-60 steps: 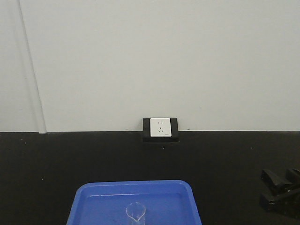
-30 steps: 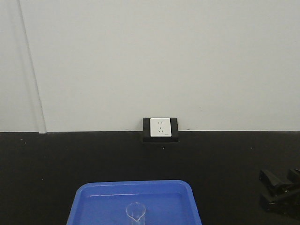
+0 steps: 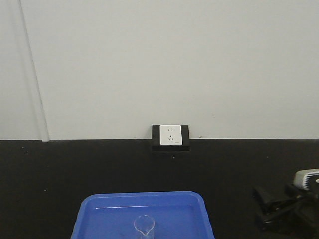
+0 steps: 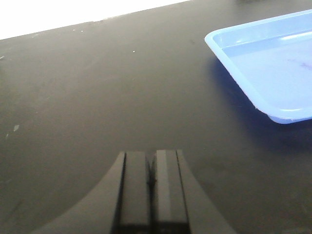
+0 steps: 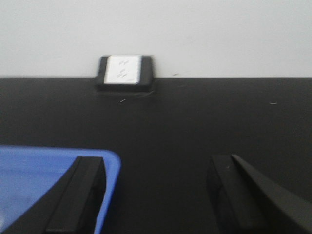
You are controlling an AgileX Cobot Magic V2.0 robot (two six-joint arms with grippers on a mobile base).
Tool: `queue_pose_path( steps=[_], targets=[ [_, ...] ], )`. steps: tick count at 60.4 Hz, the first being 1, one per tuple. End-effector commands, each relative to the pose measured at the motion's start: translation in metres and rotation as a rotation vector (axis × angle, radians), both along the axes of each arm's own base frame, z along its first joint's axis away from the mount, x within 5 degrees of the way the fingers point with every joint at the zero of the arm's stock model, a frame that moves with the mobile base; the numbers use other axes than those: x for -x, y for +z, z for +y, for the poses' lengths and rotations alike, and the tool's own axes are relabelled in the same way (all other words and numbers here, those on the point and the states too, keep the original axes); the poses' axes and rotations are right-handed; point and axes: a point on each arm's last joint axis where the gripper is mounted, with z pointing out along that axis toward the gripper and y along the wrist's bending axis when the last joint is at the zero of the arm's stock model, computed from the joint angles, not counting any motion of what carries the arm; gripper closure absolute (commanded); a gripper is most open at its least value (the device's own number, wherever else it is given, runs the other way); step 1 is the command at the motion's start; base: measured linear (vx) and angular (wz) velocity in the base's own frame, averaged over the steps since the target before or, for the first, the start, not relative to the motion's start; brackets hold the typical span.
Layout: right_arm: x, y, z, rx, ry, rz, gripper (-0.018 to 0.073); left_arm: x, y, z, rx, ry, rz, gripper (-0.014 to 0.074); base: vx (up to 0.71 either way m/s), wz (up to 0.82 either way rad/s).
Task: Move beaker to silver tray on left bench
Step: 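Move the open right gripper toward the glass beaker in the blue tray, then close the right gripper around the glass beaker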
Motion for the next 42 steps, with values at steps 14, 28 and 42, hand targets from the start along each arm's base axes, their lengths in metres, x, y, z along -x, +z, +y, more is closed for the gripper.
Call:
queue_pose_path(
  steps=[14, 28, 42],
  targets=[
    [-0.019, -0.036, 0.075, 0.018, 0.355, -0.088, 0.0028, -0.002, 0.001, -0.001, 0.008, -0.012, -0.070, 0.0595, 0.00, 0.00],
    [-0.034, -0.085, 0.109, -0.067, 0.464, -0.119, 0.0028, -0.002, 0.001, -0.001, 0.008, -0.012, -0.070, 0.0595, 0.00, 0.00],
    [-0.060, -0.114, 0.129, -0.170, 0.519, -0.098, 0.0028, -0.002, 0.001, -0.001, 0.008, -0.012, -0.070, 0.0595, 0.00, 0.00]
  ],
)
